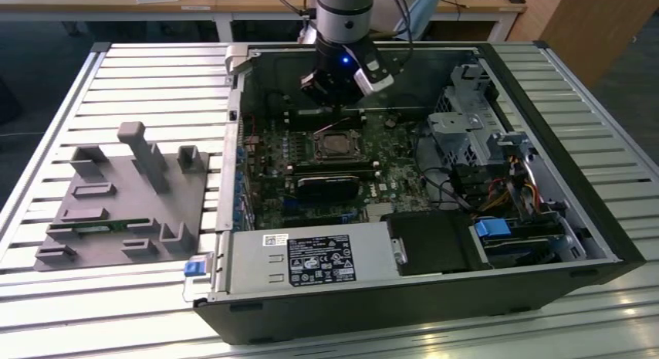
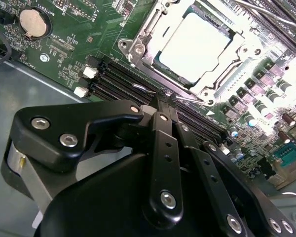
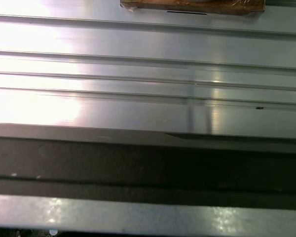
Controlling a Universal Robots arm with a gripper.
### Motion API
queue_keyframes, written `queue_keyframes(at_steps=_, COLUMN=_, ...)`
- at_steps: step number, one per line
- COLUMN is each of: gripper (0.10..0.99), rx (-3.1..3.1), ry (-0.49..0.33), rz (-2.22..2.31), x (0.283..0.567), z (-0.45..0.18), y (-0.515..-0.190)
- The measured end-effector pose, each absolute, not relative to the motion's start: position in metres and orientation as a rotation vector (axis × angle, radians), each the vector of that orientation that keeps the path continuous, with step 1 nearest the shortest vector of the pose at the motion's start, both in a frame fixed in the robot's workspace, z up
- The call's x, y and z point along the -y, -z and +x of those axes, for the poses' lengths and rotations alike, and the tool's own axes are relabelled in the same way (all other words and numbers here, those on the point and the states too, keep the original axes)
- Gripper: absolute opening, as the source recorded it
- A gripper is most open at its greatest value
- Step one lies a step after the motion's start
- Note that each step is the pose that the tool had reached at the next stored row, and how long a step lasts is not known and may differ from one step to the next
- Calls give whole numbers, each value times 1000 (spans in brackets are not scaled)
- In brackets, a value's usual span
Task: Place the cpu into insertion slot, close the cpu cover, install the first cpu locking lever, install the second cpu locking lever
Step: 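Install the first cpu locking lever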
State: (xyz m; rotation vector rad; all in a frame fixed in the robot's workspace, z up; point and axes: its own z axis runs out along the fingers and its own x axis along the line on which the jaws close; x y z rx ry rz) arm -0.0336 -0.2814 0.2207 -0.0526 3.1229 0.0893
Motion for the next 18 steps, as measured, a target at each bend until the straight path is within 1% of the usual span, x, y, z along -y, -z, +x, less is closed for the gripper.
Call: queue_keyframes(at_steps=18, gripper=106, rx=-3123, ry=-89, rz=-53, x=281, z=-26, y=-214)
